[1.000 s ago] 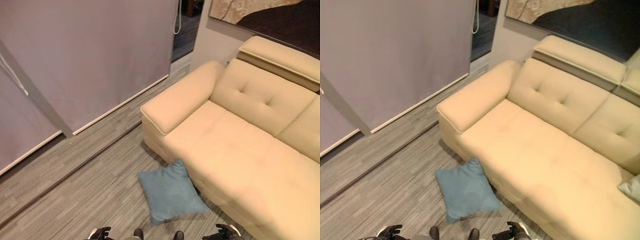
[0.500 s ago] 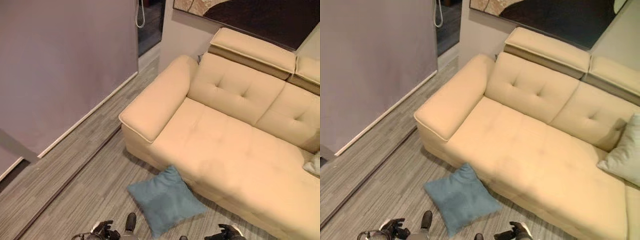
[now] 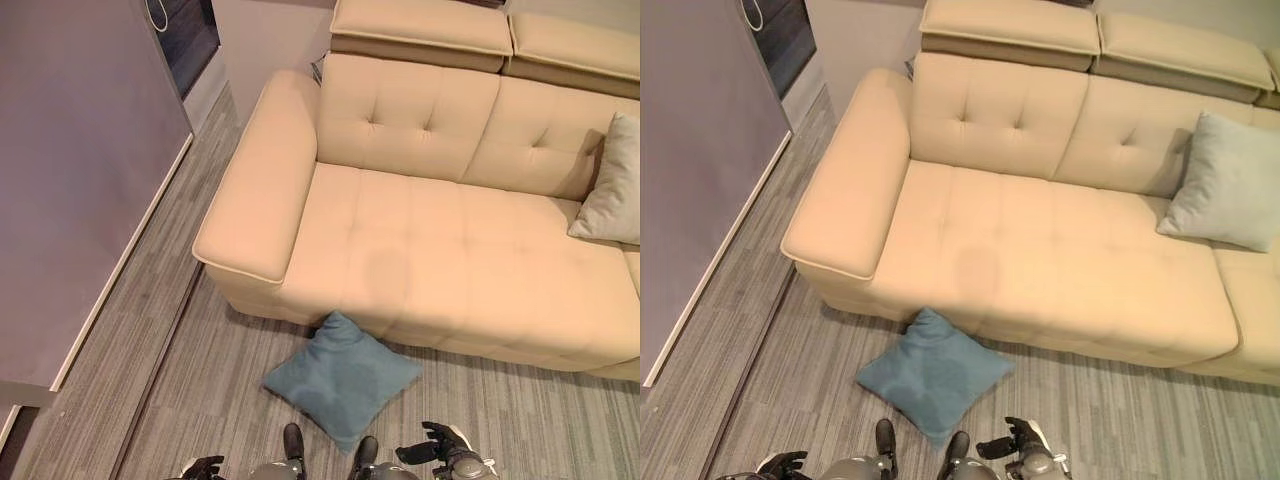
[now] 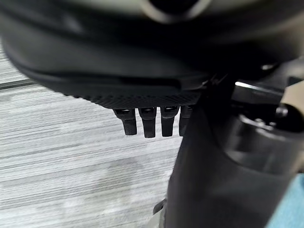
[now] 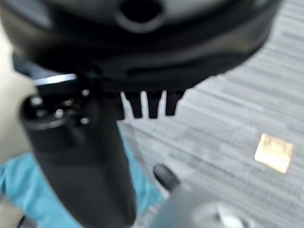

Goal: Pick up all the scattered cushions and arrange them neatly on the sofa.

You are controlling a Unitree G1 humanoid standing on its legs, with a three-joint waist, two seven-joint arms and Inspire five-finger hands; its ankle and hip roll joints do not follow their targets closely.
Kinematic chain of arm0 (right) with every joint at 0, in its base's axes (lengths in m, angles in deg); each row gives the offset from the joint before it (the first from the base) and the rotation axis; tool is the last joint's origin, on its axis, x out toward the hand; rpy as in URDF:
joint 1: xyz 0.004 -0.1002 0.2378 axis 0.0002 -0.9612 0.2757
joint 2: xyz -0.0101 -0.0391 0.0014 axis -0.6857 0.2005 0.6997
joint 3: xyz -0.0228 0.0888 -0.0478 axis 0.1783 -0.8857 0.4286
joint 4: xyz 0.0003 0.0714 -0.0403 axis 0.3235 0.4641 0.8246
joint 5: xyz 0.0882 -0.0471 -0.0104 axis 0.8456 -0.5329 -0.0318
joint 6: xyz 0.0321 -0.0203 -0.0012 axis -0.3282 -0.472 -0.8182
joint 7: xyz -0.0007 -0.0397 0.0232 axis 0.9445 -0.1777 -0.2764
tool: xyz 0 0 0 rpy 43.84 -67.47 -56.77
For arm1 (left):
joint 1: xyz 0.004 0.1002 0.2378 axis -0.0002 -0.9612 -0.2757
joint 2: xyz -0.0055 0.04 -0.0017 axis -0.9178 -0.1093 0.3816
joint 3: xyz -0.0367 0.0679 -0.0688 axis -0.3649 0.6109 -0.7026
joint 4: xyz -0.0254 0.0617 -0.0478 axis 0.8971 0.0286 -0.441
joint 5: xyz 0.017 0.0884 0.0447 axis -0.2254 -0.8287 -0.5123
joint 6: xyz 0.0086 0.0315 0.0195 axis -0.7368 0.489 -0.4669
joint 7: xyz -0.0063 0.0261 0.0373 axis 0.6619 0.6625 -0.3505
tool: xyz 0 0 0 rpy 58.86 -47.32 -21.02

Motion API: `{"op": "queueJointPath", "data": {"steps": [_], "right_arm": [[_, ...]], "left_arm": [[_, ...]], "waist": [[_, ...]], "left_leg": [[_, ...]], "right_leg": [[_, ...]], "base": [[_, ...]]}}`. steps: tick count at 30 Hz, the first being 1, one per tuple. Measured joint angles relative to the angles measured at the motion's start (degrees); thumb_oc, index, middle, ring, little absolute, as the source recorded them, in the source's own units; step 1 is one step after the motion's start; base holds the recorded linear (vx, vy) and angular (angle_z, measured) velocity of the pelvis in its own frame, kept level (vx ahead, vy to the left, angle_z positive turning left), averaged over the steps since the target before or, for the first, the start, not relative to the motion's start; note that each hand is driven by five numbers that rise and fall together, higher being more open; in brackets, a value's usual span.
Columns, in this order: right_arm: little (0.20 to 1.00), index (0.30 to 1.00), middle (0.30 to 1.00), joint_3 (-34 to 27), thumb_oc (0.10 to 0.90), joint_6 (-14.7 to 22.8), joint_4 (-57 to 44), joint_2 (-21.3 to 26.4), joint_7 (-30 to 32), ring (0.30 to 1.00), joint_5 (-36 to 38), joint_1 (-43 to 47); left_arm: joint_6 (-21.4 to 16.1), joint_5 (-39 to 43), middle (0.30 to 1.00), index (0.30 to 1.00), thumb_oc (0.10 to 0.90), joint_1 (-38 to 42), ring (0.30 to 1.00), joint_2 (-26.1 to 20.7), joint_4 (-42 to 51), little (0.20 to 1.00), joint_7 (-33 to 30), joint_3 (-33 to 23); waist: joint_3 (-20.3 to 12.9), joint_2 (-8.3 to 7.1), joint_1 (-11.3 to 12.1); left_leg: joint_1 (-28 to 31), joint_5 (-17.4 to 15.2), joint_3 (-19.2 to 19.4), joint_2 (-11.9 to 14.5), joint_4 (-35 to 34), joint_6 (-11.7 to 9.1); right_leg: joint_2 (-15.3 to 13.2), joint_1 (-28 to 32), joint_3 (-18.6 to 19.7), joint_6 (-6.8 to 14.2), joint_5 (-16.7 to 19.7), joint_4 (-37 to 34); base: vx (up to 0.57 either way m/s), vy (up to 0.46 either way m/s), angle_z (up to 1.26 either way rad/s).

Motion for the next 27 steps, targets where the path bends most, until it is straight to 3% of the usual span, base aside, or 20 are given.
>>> {"op": "queueJointPath", "data": {"steps": [1, 2, 3, 4, 5, 6, 7, 8, 11, 16, 18, 19, 23, 27], "right_arm": [[0.9, 0.9, 0.9, -0.4, 0.8, 0.1, 0.0, 1.0, 0.9, 0.9, 1.3, 1.5], [0.9, 0.9, 0.9, -2.4, 0.8, 1.1, 0.0, 1.5, 2.5, 0.9, 3.5, 5.5], [0.9, 0.9, 0.9, -3.3, 0.8, 1.9, -0.3, 2.6, 2.8, 0.9, 4.7, 10.1], [0.9, 0.9, 0.9, -3.0, 0.8, 1.8, -0.4, 2.3, 3.3, 0.9, 6.3, 12.0], [0.9, 0.9, 0.9, -4.2, 0.8, 2.1, 0.0, 2.7, 5.0, 0.9, 9.4, 14.1], [0.9, 0.9, 0.9, -5.0, 0.8, 2.4, -1.3, 3.1, 6.2, 0.9, 12.0, 18.8], [0.9, 0.9, 0.9, -4.7, 0.8, 3.4, -4.0, 3.9, 7.0, 0.9, 13.2, 22.9], [0.9, 0.9, 0.9, -4.1, 0.8, 3.7, -4.4, 4.1, 7.7, 0.9, 14.6, 26.5], [0.9, 0.9, 0.9, -5.5, 0.8, 3.6, -4.2, 7.2, 10.0, 0.9, 19.0, 31.2], [0.9, 0.9, 0.9, -9.5, 0.8, 5.1, -6.9, 10.3, 14.4, 0.9, 22.7, 34.9], [0.9, 0.9, 0.9, -9.6, 0.8, 7.1, -6.8, 14.1, 15.3, 0.9, 25.2, 39.8], [0.9, 0.9, 0.9, -9.4, 0.8, 7.3, -6.9, 15.5, 15.4, 0.9, 26.5, 42.7], [0.9, 0.9, 0.9, -4.6, 0.8, 8.4, -11.2, 18.8, 16.4, 0.9, 27.7, 48.1], [0.9, 0.9, 0.9, -1.0, 0.8, 8.5, -10.6, 18.8, 16.2, 0.9, 28.0, 53.1]], "left_arm": [[0.0, 0.0, 0.9, 0.9, 0.8, 1.6, 0.9, 0.3, 0.5, 0.9, -0.3, 1.2], [-0.2, 0.9, 0.9, 0.9, 0.8, 5.0, 0.9, 1.0, 1.5, 0.9, -0.6, 1.5], [-0.3, 1.5, 0.9, 0.9, 0.8, 8.7, 0.9, 0.2, 3.7, 0.9, -0.6, 1.6], [-0.6, 2.9, 0.9, 0.9, 0.8, 9.6, 0.9, 1.7, 4.4, 0.9, -0.8, 1.9], [-2.0, 6.5, 0.9, 0.9, 0.8, 11.6, 0.9, 1.4, 5.0, 0.9, -2.7, 4.7], [-3.3, 9.8, 0.9, 0.9, 0.8, 13.7, 0.9, 0.8, 7.2, 0.9, -2.8, 6.6], [-3.6, 10.5, 0.9, 0.9, 0.8, 16.0, 0.9, 1.6, 7.2, 0.9, -3.0, 6.2], [-3.6, 11.4, 0.9, 0.9, 0.8, 18.3, 0.9, 1.3, 7.4, 0.9, -3.2, 5.5], [-4.2, 14.0, 0.9, 0.9, 0.8, 21.8, 0.9, 0.7, 11.3, 0.9, -4.3, 4.7], [-5.7, 18.5, 0.9, 0.9, 0.8, 21.8, 0.9, -0.9, 18.9, 0.9, -5.3, 6.2], [-7.0, 19.9, 0.9, 0.9, 0.8, 21.6, 0.9, -1.1, 22.5, 0.9, -5.5, 6.7], [-7.1, 20.5, 0.9, 0.9, 0.8, 21.7, 0.9, -1.0, 23.3, 0.9, -5.5, 6.6], [-7.3, 22.8, 0.9, 0.9, 0.8, 21.1, 0.9, -2.8, 33.2, 0.9, -5.8, 6.6], [-7.5, 23.8, 0.9, 0.9, 0.8, 19.5, 0.9, -5.7, 39.2, 0.9, -5.7, 7.1]], "waist": [[0.3, 0.39, -0.1], [2.9, 1.18, -0.1], [7.8, 2.6, 0.1], [9.1, 4.24, 0.1], [10.4, 3.79, 0.3], [12.3, 4.37, 1.2], [15.8, 7.27, -0.2], [18.0, 6.93, -2.0], [20.7, 8.19, -2.4], [21.0, 9.35, -1.4], [20.7, 10.09, -0.8], [20.7, 10.09, 0.1], [20.7, 10.09, 2.1], [20.7, 10.14, 3.6]], "left_leg": [[-3.8, 0.0, -0.5, 0.6, 2.5, 0.0], [-11.4, 0.0, -3.8, 1.2, 10.5, -0.2], [-15.5, -0.4, -7.9, 1.4, 15.7, -0.5], [-16.8, -1.0, -11.2, 1.0, 17.6, -1.3], [-23.7, -2.9, -20.5, -1.5, 24.4, -4.0], [-29.2, -5.3, -24.4, -3.2, 26.4, -5.0], [-30.6, -6.1, -21.5, -1.9, 25.6, -3.9], [-32.5, -6.0, -19.5, -2.7, 25.2, -3.6], [-42.2, -4.9, -15.2, -3.0, 29.2, -1.9], [-55.4, -7.0, -11.5, -3.9, 37.6, 0.4], [-63.4, -8.8, -9.4, -3.9, 43.1, 0.8], [-67.7, -10.7, -9.0, -3.1, 48.2, 1.0], [-76.4, -13.3, -9.8, -2.7, 56.8, -0.1], [-80.9, -14.7, -13.1, -2.7, 62.1, -1.3]], "right_leg": [[0.5, -2.7, 0.3, -0.8, 0.8, -0.3], [0.3, -8.6, 1.5, -2.1, 1.3, 4.0], [-0.6, -11.5, 3.2, -3.0, 0.8, 7.6], [-0.2, -12.4, 3.3, -3.1, 0.8, 8.6], [-1.0, -17.2, 5.8, -3.2, 0.3, 11.7], [-1.7, -24.8, 8.9, -2.7, -1.0, 15.8], [-1.3, -29.0, 8.9, -2.4, -0.8, 18.9], [-2.7, -33.7, 11.1, -2.0, -0.6, 22.0], [-4.1, -43.9, 13.9, -1.3, 1.4, 24.5], [-5.6, -58.4, 18.3, -1.0, 1.1, 32.0], [-6.0, -67.6, 20.7, -0.8, 0.1, 37.9], [-5.5, -72.0, 21.6, -1.1, -1.2, 42.2], [-5.6, -81.3, 22.2, -2.6, -4.8, 52.6], [-6.1, -84.5, 19.9, -3.6, -7.2, 57.5]], "base": [[-0.29, -0.046, -0.2], [-0.41, 0.031, -0.37], [-0.27, 0.176, -0.3], [-0.24, 0.226, -0.32], [-0.12, 0.254, -0.76], [-0.12, 0.248, -1.29], [-0.17, 0.244, -1.22], [-0.12, 0.183, -0.77], [-0.11, 0.135, -0.36], [-0.03, 0.085, -0.11], [0.04, 0.041, -0.17], [0.08, -0.005, -0.16], [0.11, -0.058, 0.11], [0.1, -0.052, 0.13]]}}
